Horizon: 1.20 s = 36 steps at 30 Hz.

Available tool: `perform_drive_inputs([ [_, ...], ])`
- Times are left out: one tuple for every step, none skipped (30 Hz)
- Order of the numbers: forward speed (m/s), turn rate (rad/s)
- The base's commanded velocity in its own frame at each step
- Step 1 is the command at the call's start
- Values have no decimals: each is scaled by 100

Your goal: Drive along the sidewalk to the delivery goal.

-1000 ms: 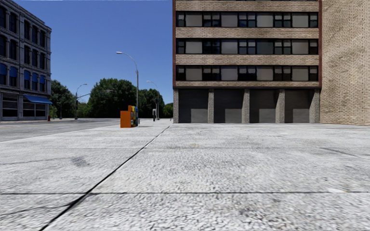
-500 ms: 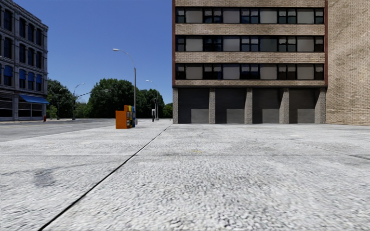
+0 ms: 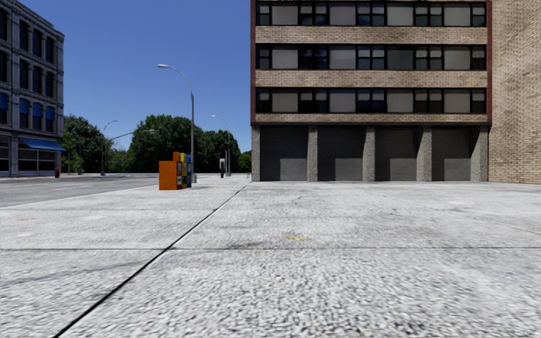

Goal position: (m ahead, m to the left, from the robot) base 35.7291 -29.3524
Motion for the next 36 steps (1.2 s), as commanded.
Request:
perform_drive_inputs([
  [200, 0],
  [200, 0],
  [200, 0],
  [200, 0],
  [200, 0],
  [200, 0],
  [200, 0],
  [200, 0],
  [200, 0],
  [200, 0],
  [200, 0],
  [200, 0],
  [200, 0],
  [200, 0],
  [200, 0],
  [200, 0],
  [200, 0],
  [200, 0],
  [200, 0],
  [200, 0],
  [200, 0],
  [200, 0],
  [200, 0],
  [200, 0],
  [200, 0],
  [200, 0],
  [200, 0],
  [200, 0],
  [200, 0],
  [200, 0],
  [200, 0],
  [200, 0],
  [200, 0],
  [200, 0],
  [200, 0],
  [200, 0],
])
